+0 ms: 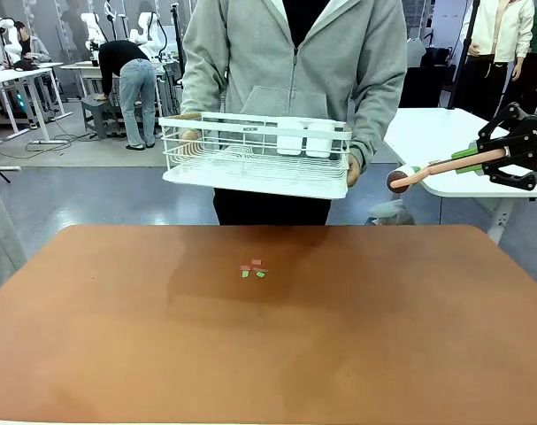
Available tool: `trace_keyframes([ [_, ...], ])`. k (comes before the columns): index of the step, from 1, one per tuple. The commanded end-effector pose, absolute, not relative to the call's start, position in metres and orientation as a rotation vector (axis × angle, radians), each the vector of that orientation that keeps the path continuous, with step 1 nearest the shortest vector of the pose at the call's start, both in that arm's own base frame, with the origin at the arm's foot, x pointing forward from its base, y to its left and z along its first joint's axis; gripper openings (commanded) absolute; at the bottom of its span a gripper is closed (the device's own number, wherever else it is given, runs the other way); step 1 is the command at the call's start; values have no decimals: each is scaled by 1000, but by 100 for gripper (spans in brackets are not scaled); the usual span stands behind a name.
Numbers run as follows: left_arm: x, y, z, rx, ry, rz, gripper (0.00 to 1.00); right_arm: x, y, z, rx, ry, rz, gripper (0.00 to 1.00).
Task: Clean the table.
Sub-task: Clean the table with the Lint Roller when the human lifts the Dish drying rack.
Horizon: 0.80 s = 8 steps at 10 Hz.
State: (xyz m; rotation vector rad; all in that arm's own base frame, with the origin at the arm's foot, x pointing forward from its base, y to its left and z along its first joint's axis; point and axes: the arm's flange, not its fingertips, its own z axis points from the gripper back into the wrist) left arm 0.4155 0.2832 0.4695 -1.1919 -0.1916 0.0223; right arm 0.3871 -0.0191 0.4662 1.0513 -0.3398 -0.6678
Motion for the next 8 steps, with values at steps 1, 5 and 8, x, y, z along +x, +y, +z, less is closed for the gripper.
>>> trace_keyframes([
  [1, 412, 285, 471, -1199, -191, 19, 100, 387, -18, 468, 1052, -341, -666, 0],
  [5, 412, 285, 471, -1199, -191, 19, 100, 399, -13, 496, 850, -404, -475, 21],
  [8, 412, 285, 471, -1199, -191, 19, 100, 468, 45, 493, 663, -325, -109, 21],
])
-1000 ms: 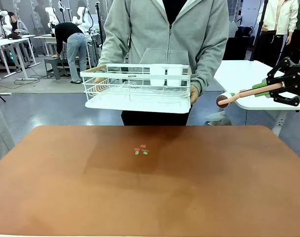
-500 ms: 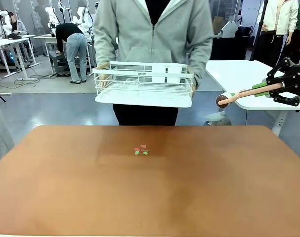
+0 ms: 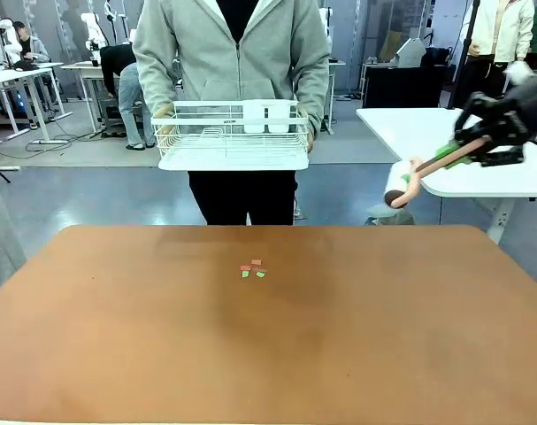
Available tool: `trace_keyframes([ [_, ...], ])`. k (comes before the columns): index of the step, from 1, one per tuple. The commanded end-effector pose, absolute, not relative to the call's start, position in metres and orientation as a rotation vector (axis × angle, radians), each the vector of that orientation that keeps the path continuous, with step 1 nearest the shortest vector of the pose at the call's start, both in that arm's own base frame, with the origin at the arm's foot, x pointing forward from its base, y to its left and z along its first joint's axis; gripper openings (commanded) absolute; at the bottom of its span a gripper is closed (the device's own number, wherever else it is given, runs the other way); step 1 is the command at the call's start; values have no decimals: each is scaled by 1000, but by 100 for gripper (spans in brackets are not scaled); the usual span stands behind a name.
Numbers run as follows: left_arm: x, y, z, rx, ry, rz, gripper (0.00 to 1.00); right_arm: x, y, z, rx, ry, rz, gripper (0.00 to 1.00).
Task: Clean the table.
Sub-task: Clean the table with the Lint Roller when the human lifts the Dish drying rack.
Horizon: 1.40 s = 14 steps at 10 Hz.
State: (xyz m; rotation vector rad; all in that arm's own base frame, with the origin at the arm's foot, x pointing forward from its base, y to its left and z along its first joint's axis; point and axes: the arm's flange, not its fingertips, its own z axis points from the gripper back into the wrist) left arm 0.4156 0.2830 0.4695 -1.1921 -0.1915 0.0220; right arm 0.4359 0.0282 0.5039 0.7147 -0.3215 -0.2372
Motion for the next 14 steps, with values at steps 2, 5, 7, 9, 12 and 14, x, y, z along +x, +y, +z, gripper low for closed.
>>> trace_keyframes([
  [2, 412, 285, 471, -1199, -191, 19, 100, 501, 95, 461, 599, -208, -5, 21],
  [5, 412, 285, 471, -1199, -191, 19, 100, 510, 123, 424, 571, -132, -20, 21],
  [7, 412, 285, 471, -1199, -191, 19, 100, 495, 114, 442, 601, -152, -58, 21],
  [9, 412, 285, 471, -1199, -191, 19, 100, 510, 126, 409, 585, -109, -3, 21],
  [12, 412, 285, 471, -1199, -191, 19, 100, 508, 122, 413, 589, -110, -14, 21],
  [14, 412, 285, 471, -1199, -191, 19, 100, 529, 141, 397, 654, -161, 45, 21],
])
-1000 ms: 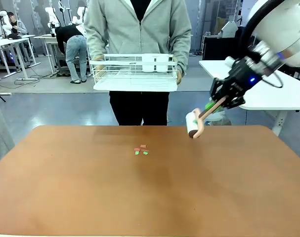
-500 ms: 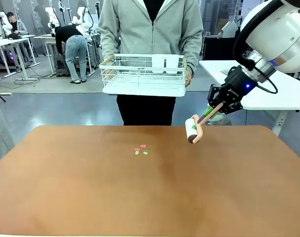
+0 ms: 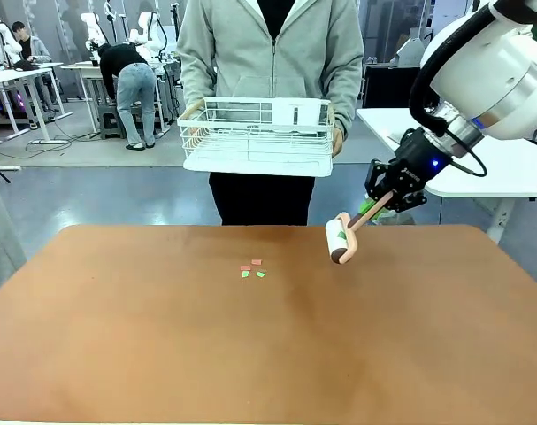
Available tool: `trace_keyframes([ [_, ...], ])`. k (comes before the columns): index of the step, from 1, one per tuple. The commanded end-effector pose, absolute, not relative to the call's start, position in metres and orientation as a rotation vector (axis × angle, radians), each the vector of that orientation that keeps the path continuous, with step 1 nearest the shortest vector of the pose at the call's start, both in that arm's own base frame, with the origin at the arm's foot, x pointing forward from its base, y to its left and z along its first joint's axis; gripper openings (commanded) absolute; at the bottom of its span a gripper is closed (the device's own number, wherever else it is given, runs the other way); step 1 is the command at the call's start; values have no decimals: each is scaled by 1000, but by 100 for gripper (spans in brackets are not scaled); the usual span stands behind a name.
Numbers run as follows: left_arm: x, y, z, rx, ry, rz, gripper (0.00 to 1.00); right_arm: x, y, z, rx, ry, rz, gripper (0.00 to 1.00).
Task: Clean the table.
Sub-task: Clean the table with the Lint Roller when the human lifts the Dish drying rack.
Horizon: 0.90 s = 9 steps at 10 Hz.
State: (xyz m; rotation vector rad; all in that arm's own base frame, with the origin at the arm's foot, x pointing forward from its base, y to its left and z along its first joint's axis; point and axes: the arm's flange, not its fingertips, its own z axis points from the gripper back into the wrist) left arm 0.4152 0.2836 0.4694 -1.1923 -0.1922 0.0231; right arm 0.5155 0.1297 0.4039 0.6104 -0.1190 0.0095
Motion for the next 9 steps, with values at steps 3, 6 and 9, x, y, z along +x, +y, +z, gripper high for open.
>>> trace_keyframes([
  [3, 412, 285, 471, -1199, -191, 19, 100, 551, 170, 376, 666, -142, 9, 21],
  [6, 412, 285, 471, -1199, -191, 19, 100, 559, 181, 348, 739, -103, -10, 21],
  [9, 412, 285, 471, -1199, -191, 19, 100, 565, 179, 318, 816, -77, 3, 21],
])
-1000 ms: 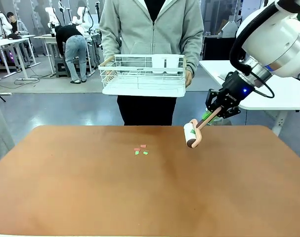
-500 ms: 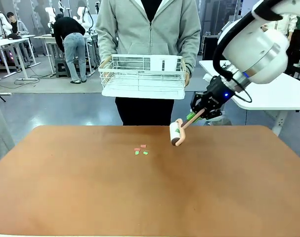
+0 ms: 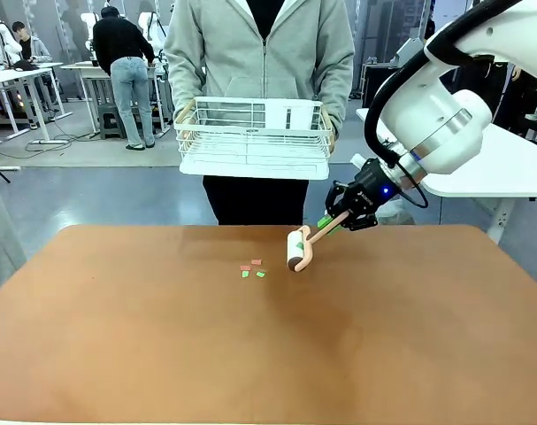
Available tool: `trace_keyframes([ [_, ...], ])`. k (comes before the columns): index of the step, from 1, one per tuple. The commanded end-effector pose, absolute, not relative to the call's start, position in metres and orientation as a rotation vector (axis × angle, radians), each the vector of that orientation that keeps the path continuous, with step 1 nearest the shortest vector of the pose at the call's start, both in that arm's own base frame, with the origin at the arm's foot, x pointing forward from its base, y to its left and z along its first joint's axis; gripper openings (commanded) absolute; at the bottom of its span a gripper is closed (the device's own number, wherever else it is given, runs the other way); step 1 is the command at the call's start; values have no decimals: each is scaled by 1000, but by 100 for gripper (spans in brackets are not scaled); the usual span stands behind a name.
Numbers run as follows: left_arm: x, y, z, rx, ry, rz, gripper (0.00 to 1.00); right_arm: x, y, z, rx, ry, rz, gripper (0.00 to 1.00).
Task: Clean the table.
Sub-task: Clean the table with the Lint Roller when the human lifts the Dish drying rack.
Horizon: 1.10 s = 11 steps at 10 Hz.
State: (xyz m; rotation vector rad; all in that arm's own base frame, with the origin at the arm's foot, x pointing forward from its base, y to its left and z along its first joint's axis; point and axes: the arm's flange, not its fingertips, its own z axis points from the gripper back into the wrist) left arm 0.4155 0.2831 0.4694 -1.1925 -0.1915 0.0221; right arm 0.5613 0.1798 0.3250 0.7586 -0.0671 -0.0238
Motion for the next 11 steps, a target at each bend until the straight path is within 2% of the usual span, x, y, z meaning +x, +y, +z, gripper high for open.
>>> trace_keyframes([
  [1, 412, 285, 471, -1199, -191, 19, 100, 565, 177, 306, 843, -73, 10, 21],
  [4, 412, 285, 471, -1199, -191, 19, 100, 559, 160, 283, 927, -109, 28, 21],
  [11, 412, 285, 471, -1199, -191, 19, 100, 565, 151, 256, 960, -86, -13, 21],
])
